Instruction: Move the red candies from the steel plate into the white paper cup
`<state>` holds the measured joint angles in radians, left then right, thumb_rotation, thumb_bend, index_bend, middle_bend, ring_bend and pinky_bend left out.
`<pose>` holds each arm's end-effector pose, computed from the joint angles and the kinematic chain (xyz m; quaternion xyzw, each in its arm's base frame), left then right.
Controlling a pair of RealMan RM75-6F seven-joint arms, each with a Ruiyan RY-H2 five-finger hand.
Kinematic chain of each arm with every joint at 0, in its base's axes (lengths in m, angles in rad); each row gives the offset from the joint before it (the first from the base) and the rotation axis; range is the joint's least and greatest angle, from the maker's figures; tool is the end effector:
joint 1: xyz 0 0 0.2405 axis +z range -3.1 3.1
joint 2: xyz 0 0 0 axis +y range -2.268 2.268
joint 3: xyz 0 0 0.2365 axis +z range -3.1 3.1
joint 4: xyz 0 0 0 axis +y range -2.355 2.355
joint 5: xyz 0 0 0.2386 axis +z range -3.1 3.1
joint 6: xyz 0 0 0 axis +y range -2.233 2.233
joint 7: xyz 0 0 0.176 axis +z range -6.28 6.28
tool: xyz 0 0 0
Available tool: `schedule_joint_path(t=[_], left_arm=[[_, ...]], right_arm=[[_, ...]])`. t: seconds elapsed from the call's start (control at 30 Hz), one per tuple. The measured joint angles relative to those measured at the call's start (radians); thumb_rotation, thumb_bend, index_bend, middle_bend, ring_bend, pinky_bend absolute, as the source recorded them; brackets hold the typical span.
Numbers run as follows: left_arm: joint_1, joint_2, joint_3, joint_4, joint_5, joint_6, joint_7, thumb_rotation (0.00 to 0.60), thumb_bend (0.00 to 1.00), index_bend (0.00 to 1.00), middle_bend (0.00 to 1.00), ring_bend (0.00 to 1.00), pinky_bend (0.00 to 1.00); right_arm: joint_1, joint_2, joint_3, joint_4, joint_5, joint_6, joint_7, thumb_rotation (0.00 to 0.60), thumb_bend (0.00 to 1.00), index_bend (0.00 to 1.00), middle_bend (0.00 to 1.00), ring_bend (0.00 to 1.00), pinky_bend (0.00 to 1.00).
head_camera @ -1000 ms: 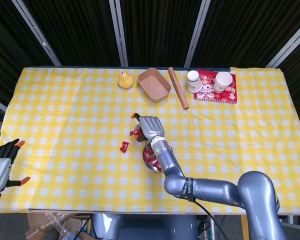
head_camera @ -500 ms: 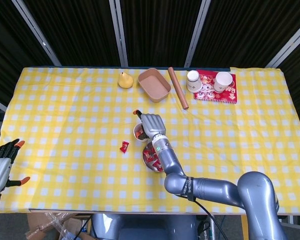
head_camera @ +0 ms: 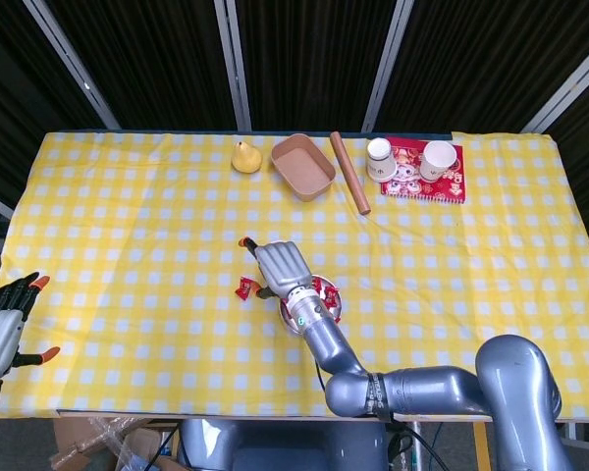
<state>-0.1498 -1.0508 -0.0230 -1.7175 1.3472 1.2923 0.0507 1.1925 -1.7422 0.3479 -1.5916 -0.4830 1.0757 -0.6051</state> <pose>-0.3135 0.2209 0.1078 -0.6055 -0.4616 -0.3137 0.5673 0.0500 -0.3573 -0.0990 0.7201 -0.4539 0.3942 0.3466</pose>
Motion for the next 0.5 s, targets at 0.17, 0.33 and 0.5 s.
schedule_joint_path(t=[0.17,0.33,0.5], left_arm=[[0.001,0.003,0.004,0.001,0.01,0.001,-0.006,0.6,0.01,0.0,0.0,0.0,0.0],[0.001,0.004,0.006,0.002,0.014,0.002,-0.007,0.6,0.02,0.0,0.0,0.0,0.0],[0.003,0.005,0.006,0.002,0.012,0.002,-0.01,0.6,0.02,0.0,0.0,0.0,0.0]], right_arm=[[-0.011,-0.028,-0.053,-0.031,-0.041,0.063,-0.043,0.6,0.41,0.3,0.87,0.92,0.9],[-0.021,-0.087,-0.076,0.011,-0.054,0.085,-0.057,0.6,0.41,0.33,0.87,0.92,0.9],[-0.03,-0.147,-0.083,0.099,-0.061,0.082,-0.058,0.6,0.41,0.33,0.87,0.92,0.9]])
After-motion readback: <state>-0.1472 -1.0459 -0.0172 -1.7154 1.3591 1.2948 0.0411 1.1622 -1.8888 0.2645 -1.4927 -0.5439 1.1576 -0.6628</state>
